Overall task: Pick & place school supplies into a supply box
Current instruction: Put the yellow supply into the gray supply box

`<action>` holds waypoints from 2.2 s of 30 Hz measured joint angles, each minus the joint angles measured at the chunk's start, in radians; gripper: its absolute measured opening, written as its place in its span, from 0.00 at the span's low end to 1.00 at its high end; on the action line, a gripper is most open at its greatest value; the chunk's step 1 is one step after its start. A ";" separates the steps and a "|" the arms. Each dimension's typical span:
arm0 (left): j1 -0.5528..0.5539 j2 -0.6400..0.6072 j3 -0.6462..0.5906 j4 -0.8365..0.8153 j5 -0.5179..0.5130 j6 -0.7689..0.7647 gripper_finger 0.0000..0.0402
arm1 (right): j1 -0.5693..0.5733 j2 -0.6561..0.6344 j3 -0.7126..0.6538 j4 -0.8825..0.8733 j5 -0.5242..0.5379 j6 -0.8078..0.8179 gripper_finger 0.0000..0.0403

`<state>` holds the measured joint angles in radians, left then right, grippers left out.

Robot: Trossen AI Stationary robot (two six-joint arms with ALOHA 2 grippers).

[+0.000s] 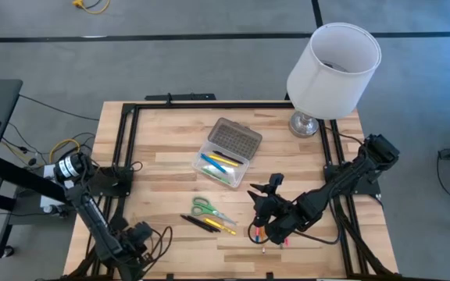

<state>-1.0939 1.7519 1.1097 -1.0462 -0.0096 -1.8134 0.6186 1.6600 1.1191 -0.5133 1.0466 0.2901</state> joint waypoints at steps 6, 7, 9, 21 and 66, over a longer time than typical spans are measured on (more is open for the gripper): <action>0.000 0.000 -0.057 0.086 0.032 0.090 0.32 | 0.003 0.000 0.000 -0.002 0.000 0.000 0.27; 0.000 0.000 -0.070 0.105 0.044 0.096 0.32 | 0.003 0.000 0.000 -0.002 0.000 0.000 0.27; 0.000 0.000 -0.091 0.130 0.069 0.099 0.32 | 0.003 0.000 0.000 -0.003 -0.001 0.000 0.27; 0.007 -0.005 -0.144 0.226 0.006 0.209 0.32 | 0.003 0.000 0.000 -0.002 -0.001 0.000 0.27; 0.208 0.002 -0.102 -0.061 -0.552 0.935 0.32 | -0.005 0.000 -0.001 -0.003 -0.021 0.000 0.27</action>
<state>-0.8854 1.7535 1.0081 -1.1074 -0.5620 -0.8787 0.6134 1.6600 1.1183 -0.5163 1.0256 0.2897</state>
